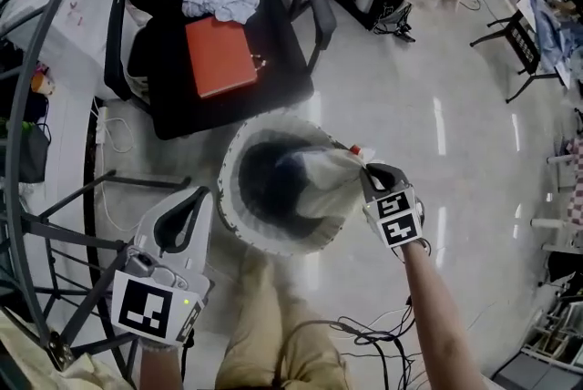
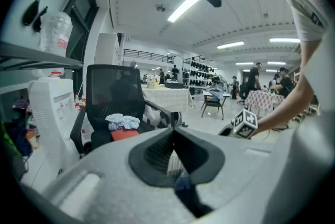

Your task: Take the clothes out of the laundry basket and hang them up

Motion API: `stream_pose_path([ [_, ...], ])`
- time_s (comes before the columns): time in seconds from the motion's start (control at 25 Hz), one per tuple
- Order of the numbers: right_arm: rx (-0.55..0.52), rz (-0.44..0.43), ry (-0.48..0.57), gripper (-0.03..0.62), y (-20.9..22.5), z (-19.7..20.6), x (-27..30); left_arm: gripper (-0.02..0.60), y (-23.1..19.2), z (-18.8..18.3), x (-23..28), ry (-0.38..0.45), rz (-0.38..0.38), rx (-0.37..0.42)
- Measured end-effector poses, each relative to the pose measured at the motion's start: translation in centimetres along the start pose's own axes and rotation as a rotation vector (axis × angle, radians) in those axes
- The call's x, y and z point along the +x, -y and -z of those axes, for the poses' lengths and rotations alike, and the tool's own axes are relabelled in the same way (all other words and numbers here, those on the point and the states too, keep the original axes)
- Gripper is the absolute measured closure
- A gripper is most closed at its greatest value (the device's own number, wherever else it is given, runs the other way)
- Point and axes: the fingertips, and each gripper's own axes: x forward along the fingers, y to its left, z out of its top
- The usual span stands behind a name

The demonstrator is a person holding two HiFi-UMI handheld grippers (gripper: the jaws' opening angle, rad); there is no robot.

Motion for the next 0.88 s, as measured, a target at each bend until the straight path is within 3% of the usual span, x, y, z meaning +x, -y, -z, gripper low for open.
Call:
stream_pose_path([
  [0.4,-0.112,0.028,0.236,0.568,0.3,-11.6,-13.6,0.586,2.4,-7.6,-4.3,0.037,0.009,0.035],
  [0.68,-0.27,0.069,0.429,0.567,0.9,-21.3,-24.3,0.486,5.0,-12.3,-5.5,0.051,0.082,0.081],
  [0.88,-0.365,0.105,0.559,0.568,0.7,-27.3,-32.7,0.46,6.0,-16.6,-6.5,0.066,0.12,0.137],
])
